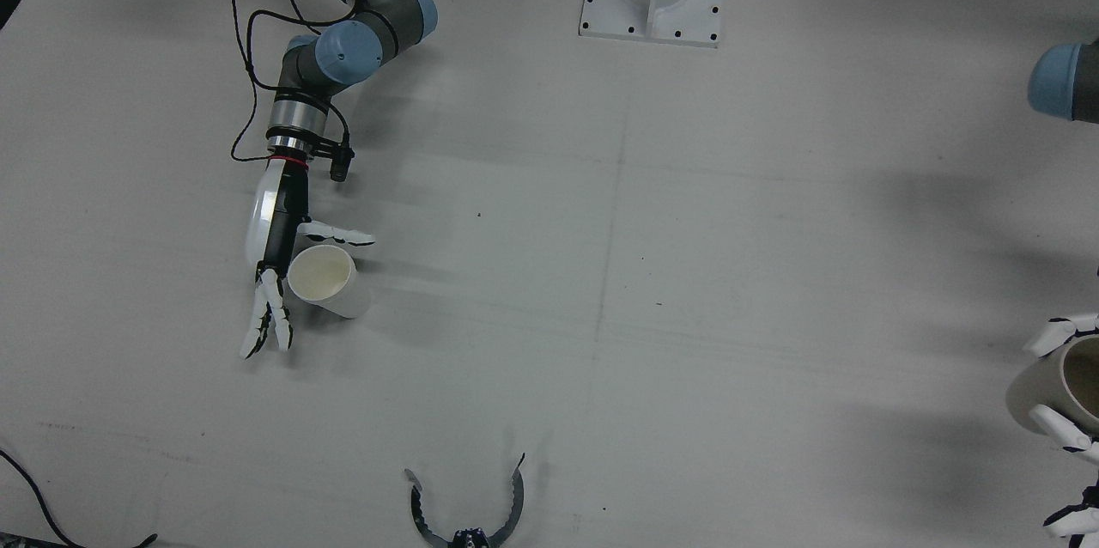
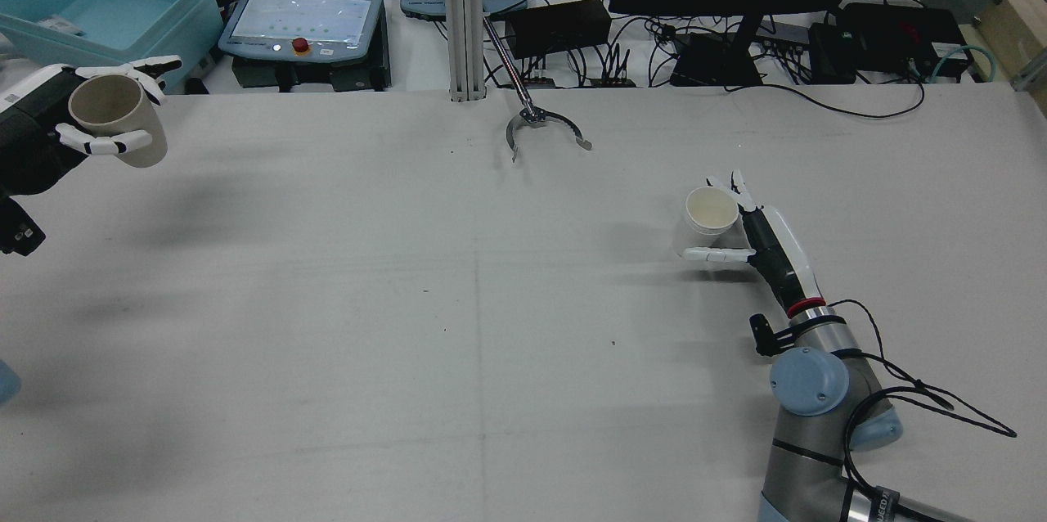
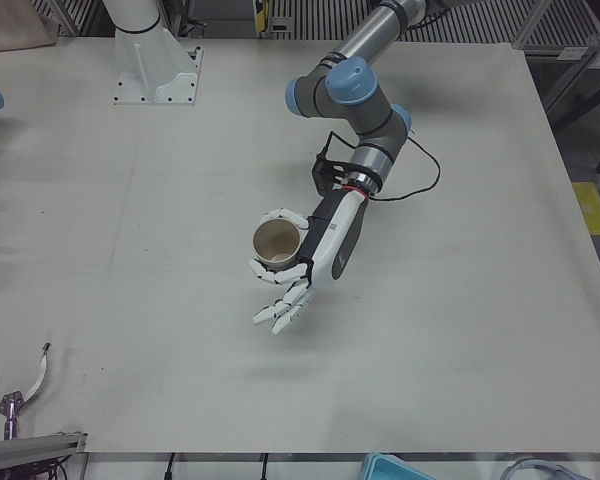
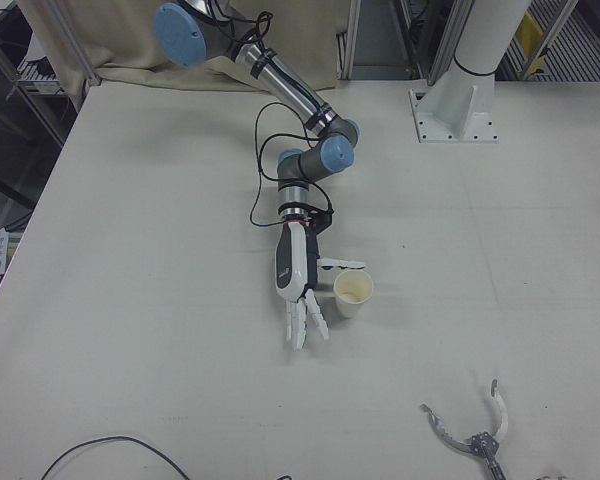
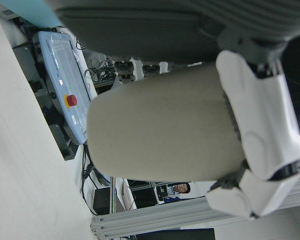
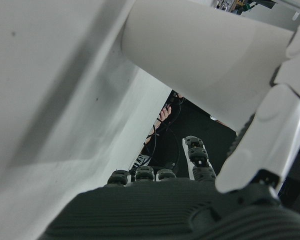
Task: Pour water
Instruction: 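Move the right hand toward the white paper cup, then close the right hand fingers around the white paper cup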
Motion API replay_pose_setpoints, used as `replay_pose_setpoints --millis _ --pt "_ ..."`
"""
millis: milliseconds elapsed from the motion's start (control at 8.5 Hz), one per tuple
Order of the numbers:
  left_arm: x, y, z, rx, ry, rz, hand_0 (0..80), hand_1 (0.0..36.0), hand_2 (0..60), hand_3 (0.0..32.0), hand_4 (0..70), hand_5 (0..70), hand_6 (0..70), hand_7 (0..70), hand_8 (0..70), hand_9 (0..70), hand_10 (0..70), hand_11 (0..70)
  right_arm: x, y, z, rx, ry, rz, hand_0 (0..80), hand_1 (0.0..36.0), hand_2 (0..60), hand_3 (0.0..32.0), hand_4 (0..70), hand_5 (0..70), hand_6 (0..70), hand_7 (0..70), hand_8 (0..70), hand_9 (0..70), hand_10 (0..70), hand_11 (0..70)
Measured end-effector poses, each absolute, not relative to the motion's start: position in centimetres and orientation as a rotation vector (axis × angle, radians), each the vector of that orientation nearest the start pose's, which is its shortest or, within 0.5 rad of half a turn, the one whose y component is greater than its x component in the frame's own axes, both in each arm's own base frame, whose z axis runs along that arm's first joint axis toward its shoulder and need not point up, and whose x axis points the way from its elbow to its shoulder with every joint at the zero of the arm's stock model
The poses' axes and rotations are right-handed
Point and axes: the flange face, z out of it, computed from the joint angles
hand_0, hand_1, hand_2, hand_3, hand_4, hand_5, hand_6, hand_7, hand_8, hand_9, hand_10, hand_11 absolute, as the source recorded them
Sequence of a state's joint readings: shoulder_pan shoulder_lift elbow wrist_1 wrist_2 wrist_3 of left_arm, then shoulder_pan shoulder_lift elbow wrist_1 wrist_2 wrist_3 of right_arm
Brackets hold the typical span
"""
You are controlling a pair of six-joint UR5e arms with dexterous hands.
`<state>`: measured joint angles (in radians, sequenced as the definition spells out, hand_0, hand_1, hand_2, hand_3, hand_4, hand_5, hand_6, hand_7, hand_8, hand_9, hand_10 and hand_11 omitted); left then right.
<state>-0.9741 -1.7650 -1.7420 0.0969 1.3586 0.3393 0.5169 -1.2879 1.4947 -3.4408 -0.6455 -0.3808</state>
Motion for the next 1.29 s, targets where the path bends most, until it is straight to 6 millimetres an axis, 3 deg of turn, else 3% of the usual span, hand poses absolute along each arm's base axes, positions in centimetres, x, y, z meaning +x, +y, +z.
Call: replay_pose_setpoints --millis 588,706,824,941,1059,1176,1294 --pt "19.5 -55.8 51.8 -0.107 2.207 -1.617 39.9 12.2 46.3 0.0 53.1 38.2 17.4 15.3 6.6 9.3 6.3 9.1 -39.2 -45.9 57.8 -0.38 2.479 -2.496 46.4 10.8 3.6 0.0 7.0 2.2 2.8 3.2 3.3 2.8 1.0 2.6" --pt "19.6 -55.8 51.8 -0.107 2.205 -1.618 40.0 12.1 46.1 0.0 53.1 38.3 17.4 15.3 6.6 9.3 6.2 9.0 -39.2 -45.9 57.6 -0.377 2.479 -2.493 46.3 10.7 5.8 0.0 9.2 8.5 6.6 13.4 5.2 7.2 2.5 4.7" --pt "19.6 -55.8 51.9 -0.108 2.204 -1.618 39.9 12.0 45.8 0.0 53.0 38.0 17.4 15.3 6.6 9.3 6.2 8.9 -39.2 -45.9 57.5 -0.374 2.479 -2.489 46.1 10.1 10.0 0.0 12.2 27.9 16.9 35.7 15.8 26.4 10.2 15.7" --pt "19.7 -55.8 52.0 -0.108 2.201 -1.619 40.0 12.1 45.8 0.0 53.0 37.7 17.4 15.3 6.6 9.3 6.2 8.9 -39.2 -45.9 57.4 -0.378 2.475 -2.486 45.6 10.6 25.6 0.0 15.9 60.4 36.9 62.4 38.9 56.2 19.6 29.1" --pt "19.7 -55.8 52.2 -0.108 2.197 -1.622 40.1 12.1 45.8 0.0 53.2 37.5 17.4 15.3 6.5 9.2 6.1 8.8 -39.2 -45.9 57.4 -0.384 2.472 -2.482 42.5 17.3 60.0 0.0 15.9 70.0 43.6 70.0 44.6 63.7 21.9 32.6" --pt "19.7 -55.8 52.2 -0.108 2.195 -1.623 40.1 12.1 45.7 0.0 53.2 37.7 17.4 15.3 6.6 9.2 6.2 9.0 -39.2 -45.9 57.3 -0.387 2.471 -2.48 41.6 24.1 60.0 0.0 19.0 70.0 50.7 70.0 50.8 70.0 24.6 36.6" --pt "19.7 -55.8 52.4 -0.108 2.193 -1.624 40.1 12.1 45.7 0.0 53.1 37.7 17.4 15.1 6.6 9.3 6.2 9.0 -39.2 -45.9 57.3 -0.39 2.471 -2.48 42.0 25.7 60.0 0.0 22.1 70.0 55.0 70.0 54.4 70.0 26.7 39.6"
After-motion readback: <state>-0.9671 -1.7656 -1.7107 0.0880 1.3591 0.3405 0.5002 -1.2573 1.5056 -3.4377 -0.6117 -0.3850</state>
